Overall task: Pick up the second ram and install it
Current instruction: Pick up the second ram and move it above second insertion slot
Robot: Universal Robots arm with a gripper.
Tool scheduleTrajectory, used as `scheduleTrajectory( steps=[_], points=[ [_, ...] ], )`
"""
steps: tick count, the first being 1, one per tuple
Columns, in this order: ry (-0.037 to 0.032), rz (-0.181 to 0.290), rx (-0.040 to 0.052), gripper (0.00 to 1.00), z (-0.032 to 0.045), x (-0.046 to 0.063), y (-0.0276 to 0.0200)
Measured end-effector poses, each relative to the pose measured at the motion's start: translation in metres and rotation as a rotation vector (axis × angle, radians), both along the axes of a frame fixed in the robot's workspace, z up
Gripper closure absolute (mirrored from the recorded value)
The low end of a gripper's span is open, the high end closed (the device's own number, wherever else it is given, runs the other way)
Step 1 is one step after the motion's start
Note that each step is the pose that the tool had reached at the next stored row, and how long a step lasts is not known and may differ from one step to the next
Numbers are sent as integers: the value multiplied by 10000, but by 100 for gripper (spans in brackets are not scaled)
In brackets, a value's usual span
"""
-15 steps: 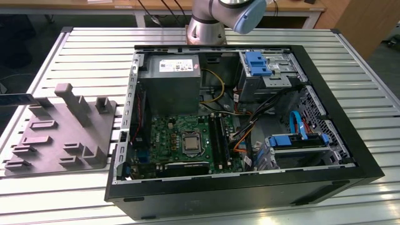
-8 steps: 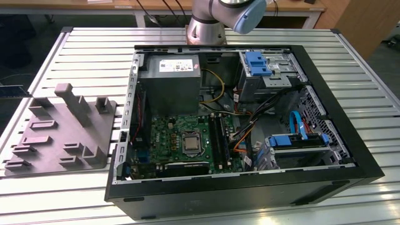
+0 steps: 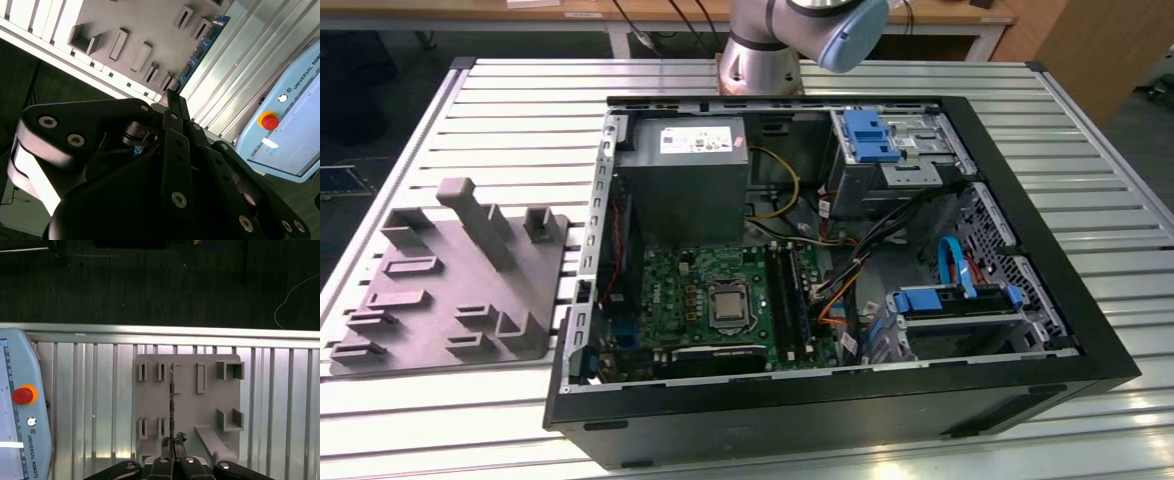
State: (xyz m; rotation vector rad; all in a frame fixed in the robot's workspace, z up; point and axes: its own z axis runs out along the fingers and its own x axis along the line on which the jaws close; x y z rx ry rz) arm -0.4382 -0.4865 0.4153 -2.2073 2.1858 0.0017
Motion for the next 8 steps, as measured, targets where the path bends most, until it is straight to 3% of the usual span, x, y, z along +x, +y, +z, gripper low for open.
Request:
scheduleTrajectory(
  steps=[8],
  points=[
    [0,0,-1,89,140,0,0]
  ],
)
